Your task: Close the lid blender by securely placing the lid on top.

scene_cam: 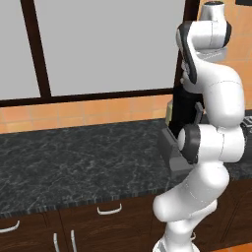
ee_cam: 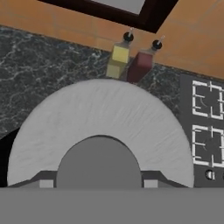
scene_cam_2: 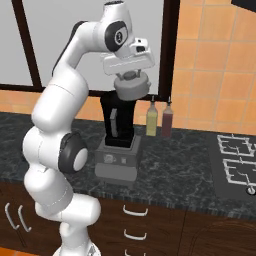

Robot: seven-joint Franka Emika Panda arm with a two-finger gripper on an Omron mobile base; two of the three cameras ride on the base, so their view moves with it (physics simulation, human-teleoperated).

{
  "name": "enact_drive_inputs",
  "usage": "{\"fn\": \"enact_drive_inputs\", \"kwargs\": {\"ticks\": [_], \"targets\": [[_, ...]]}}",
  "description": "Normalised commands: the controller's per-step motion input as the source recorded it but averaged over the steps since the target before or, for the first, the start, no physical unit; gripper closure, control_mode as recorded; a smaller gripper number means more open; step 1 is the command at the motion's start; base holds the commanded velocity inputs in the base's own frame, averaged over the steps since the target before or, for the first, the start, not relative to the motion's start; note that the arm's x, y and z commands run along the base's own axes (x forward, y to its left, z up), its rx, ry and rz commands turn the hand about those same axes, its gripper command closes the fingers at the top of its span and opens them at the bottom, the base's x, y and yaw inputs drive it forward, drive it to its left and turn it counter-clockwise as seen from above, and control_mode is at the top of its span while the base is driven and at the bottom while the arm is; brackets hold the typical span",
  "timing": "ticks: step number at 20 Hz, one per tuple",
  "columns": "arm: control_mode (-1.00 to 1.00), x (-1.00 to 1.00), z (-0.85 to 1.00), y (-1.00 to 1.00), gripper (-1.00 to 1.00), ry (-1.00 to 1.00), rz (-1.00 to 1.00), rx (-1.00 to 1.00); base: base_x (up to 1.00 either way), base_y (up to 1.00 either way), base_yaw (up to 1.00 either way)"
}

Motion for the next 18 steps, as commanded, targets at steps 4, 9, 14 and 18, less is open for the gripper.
{"fn": "enact_drive_inputs", "kwargs": {"ticks": [4, 9, 14, 18], "targets": [[-1.0, 0.24, 0.04, 0.19, 1.0, 0.05, 0.0, 0.01, 0.0, 0.0, 0.0], [-1.0, -0.13, 0.16, 0.03, 1.0, -0.01, 0.0, 0.11, 0.0, 0.0, 0.0], [-1.0, -0.32, 0.05, 0.14, 1.0, -0.07, 0.0, 0.12, 0.0, 0.0, 0.0], [-1.0, -0.18, 0.04, 0.6, 1.0, 0.01, 0.0, 0.02, 0.0, 0.0, 0.0]]}}
